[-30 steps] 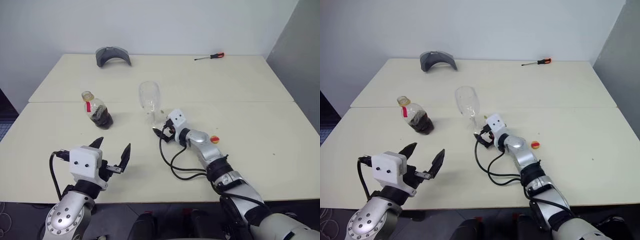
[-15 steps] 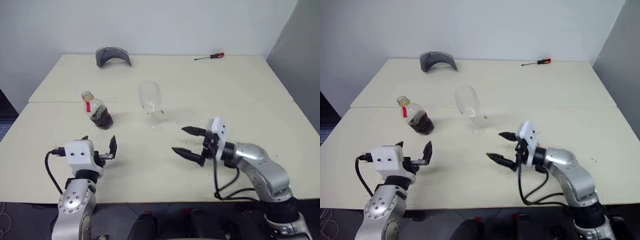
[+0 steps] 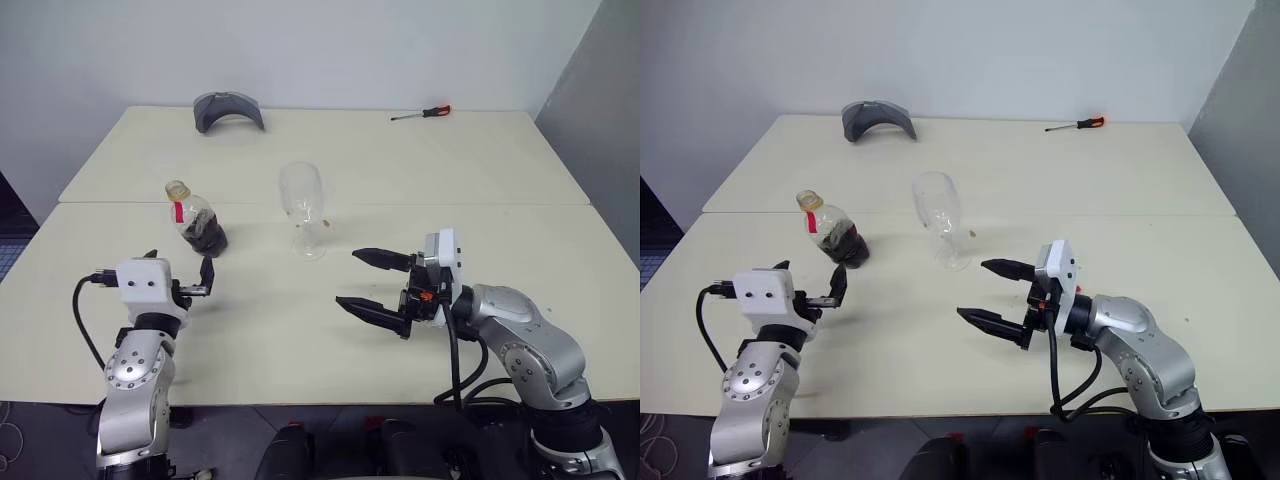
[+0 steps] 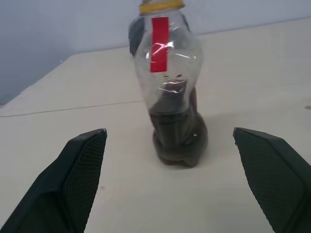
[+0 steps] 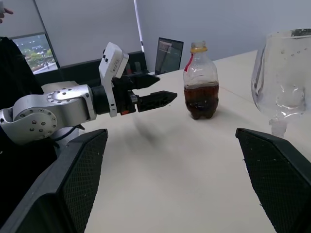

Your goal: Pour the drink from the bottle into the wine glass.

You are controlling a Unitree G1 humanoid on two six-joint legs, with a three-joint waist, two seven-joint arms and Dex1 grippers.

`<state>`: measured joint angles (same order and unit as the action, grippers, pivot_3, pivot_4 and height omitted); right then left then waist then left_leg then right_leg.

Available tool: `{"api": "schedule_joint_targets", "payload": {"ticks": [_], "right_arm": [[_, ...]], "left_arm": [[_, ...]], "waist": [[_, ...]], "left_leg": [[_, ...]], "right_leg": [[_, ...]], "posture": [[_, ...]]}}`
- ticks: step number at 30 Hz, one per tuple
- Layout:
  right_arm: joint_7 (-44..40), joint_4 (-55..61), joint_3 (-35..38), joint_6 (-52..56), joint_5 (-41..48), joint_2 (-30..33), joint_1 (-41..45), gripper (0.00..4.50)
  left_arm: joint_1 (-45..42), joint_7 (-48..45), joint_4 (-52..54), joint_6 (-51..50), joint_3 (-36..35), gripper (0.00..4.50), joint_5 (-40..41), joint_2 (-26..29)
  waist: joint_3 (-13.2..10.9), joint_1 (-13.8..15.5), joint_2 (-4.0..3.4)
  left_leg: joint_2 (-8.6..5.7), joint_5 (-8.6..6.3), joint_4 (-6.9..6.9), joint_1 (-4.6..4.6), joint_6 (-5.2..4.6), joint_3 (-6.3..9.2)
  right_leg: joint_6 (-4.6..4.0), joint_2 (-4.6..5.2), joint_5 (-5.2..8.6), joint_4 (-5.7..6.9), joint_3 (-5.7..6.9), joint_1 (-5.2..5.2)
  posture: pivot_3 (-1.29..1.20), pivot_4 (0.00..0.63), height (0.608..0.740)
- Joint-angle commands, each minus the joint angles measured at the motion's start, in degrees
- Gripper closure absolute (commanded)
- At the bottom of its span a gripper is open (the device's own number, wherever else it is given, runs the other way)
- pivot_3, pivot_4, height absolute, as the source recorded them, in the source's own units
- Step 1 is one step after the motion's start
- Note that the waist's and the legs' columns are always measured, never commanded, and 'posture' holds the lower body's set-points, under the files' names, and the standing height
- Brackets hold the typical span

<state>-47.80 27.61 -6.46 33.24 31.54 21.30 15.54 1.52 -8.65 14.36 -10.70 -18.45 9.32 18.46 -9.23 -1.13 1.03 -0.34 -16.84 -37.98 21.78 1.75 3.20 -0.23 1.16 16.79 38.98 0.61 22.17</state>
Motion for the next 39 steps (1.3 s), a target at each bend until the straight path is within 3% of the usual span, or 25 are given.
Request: {"api": "schedule_joint_targets", "payload": {"ticks": [1, 13, 39], "right_arm": [[0.80, -0.42, -0.54, -1.19, 0.59, -0.85, 1.83, 0.01], [3.51, 0.09, -0.60, -0.28, 0.93, -1.09, 3.09, 0.01], [9.18, 5.18, 1.83, 2.57, 3.37, 1.97, 1.32, 0.01]], "left_arm": [[-2.38, -2.64, -1.07, 0.82, -1.69, 0.00, 2.53, 1.83], [-11.31, -8.64, -11.70, 0.83, -1.20, 0.00, 5.55, 6.32], [-31.17, -11.60, -42.21, 13.28, 2.75, 0.00, 1.44, 7.13]], "waist": [[0.00, 0.05, 0.00], [0.00, 0.15, 0.01], [0.00, 0.24, 0.05]], "left_leg": [[0.00, 0.00, 0.00, -0.01, 0.00, 0.00], [0.01, 0.01, -0.01, 0.01, 0.01, 0.02], [-0.01, 0.01, -0.06, 0.06, 0.02, 0.02]], "right_leg": [[0.00, 0.00, 0.00, 0.01, 0.00, 0.00], [0.00, 0.00, 0.00, 0.02, 0.03, 0.02], [0.01, 0.00, -0.01, 0.02, 0.04, 0.04]], "posture": [[0.00, 0.150, 0.740], [0.00, 0.150, 0.740], [0.00, 0.150, 0.740]]}}
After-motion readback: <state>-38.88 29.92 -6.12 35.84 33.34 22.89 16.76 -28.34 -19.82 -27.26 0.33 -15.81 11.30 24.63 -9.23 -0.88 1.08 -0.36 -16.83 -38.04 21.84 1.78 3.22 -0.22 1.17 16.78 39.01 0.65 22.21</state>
